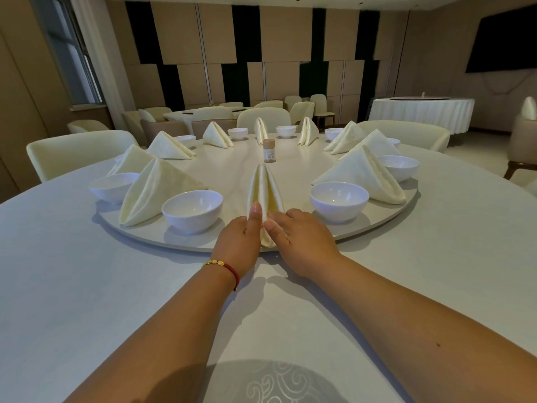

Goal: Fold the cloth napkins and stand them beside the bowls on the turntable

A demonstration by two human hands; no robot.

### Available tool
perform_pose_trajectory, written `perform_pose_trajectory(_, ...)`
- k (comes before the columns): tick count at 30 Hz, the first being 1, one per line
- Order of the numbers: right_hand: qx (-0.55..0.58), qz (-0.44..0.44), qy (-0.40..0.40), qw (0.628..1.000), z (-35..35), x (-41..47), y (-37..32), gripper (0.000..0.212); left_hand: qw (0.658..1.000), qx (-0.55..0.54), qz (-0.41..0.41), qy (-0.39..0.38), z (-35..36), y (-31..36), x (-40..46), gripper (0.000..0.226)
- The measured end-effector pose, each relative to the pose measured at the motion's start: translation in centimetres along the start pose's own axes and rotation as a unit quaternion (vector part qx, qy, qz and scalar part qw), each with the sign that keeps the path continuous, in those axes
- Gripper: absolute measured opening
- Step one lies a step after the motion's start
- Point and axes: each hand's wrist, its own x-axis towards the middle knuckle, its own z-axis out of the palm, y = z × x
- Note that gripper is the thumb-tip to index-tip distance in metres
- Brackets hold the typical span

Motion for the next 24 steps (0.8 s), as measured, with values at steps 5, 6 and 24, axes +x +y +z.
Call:
perform_pose_trajectory(5,0.011,0.001,0.000,1.000,-0.4,-0.2,-0.1,0.077,1.000,0.011,-0.001,0.011,-0.1,0.0,0.0,0.073)
perform_pose_trajectory(6,0.013,0.001,0.002,1.000,-0.4,-0.2,-0.1,0.078,1.000,0.012,0.002,0.018,-0.2,0.1,-0.2,0.071)
perform_pose_trajectory(24,0.141,0.012,0.114,0.983,-3.7,-0.3,-0.4,0.067,0.969,-0.038,0.118,0.213,-2.4,2.6,-1.5,0.042)
